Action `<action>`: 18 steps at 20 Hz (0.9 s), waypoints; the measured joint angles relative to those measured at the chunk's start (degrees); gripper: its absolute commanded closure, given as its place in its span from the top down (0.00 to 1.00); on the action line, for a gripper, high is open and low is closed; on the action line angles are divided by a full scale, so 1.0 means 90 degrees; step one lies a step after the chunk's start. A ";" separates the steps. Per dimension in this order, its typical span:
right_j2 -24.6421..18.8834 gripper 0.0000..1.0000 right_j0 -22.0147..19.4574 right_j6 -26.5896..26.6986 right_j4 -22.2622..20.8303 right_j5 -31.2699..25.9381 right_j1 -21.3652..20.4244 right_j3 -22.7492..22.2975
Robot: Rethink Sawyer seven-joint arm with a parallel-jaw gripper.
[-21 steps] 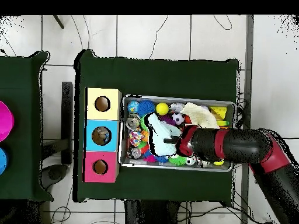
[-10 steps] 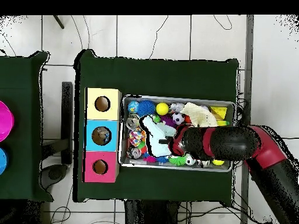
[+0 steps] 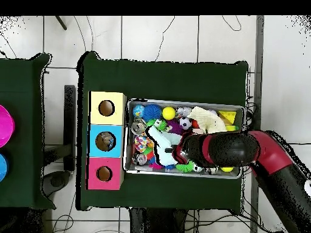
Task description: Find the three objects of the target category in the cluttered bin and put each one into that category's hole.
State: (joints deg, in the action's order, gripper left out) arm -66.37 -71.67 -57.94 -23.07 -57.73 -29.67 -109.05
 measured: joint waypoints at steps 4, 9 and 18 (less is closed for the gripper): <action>0.0218 0.00 0.0106 0.0000 -0.0214 0.0001 -0.0023 0.0000; 0.0481 0.00 0.0205 0.0000 -0.0503 0.0033 -0.0023 0.0001; 0.0947 0.00 0.0282 0.0000 -0.1026 0.0439 0.0003 0.0002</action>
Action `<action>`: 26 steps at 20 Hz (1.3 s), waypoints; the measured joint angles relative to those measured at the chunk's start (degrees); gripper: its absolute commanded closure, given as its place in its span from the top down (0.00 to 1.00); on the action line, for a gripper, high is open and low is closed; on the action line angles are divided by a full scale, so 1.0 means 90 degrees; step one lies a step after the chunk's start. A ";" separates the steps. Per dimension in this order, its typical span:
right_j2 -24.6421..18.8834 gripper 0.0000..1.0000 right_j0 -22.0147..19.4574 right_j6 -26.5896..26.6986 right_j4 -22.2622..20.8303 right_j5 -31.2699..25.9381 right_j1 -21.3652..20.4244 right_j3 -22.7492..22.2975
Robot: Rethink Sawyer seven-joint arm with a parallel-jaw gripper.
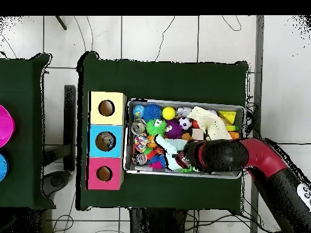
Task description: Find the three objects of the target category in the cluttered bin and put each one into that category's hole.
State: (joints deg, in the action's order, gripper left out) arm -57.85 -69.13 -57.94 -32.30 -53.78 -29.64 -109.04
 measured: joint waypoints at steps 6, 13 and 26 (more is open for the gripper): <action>0.0083 0.00 -0.0113 0.0000 -0.0078 0.0687 0.0234 -0.0037; 0.0084 0.00 -0.0378 0.0000 -0.0077 0.1326 0.0544 -0.0175; 0.0095 1.00 -0.0501 0.0000 -0.0075 0.1771 0.0988 -0.0319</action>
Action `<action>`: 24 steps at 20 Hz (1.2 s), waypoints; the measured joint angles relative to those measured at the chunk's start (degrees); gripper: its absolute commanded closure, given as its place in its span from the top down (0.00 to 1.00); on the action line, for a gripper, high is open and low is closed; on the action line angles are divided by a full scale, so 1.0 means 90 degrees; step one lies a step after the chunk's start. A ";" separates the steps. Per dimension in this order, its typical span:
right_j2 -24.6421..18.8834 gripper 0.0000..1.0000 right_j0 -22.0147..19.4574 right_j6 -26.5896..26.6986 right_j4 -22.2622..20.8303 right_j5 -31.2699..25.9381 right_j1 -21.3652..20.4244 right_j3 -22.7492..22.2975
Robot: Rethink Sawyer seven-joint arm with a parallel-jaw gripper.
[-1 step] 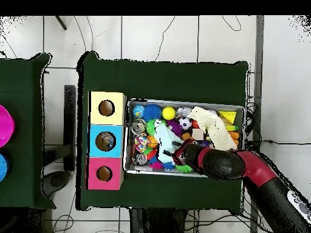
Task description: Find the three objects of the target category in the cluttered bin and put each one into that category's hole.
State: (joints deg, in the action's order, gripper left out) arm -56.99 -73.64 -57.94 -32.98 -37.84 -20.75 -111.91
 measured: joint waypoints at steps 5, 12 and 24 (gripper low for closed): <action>-0.0001 1.00 -0.0001 0.0000 -0.0001 0.0000 0.0014 -0.0008; 0.0056 1.00 0.0092 0.0000 -0.0134 0.0091 -0.0186 -0.0021; 0.0338 1.00 0.0750 -0.0001 -0.1401 0.1412 -0.1909 -0.0030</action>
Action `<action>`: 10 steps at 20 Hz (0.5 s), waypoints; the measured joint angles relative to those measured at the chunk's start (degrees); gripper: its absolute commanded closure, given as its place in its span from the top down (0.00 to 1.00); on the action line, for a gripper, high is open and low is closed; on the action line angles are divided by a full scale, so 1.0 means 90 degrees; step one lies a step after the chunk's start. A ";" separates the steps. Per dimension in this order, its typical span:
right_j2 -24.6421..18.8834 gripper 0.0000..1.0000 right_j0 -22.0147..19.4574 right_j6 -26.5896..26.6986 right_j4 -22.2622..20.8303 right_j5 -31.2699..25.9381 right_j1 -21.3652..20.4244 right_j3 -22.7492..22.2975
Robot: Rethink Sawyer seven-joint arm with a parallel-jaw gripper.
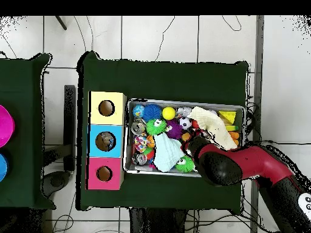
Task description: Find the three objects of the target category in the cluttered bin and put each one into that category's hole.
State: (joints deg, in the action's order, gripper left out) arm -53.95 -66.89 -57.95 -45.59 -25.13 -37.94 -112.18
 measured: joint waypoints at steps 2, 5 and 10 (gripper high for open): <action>0.0044 1.00 0.0045 0.0000 -0.0081 0.0389 -0.0206 0.0001; 0.0184 1.00 0.0151 0.0000 -0.0191 0.0959 -0.0447 0.0002; 0.0665 1.00 0.0490 -0.0004 -0.0388 0.1812 -0.0711 0.0079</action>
State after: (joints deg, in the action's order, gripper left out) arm -47.97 -62.48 -57.98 -49.08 -8.82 -44.34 -111.46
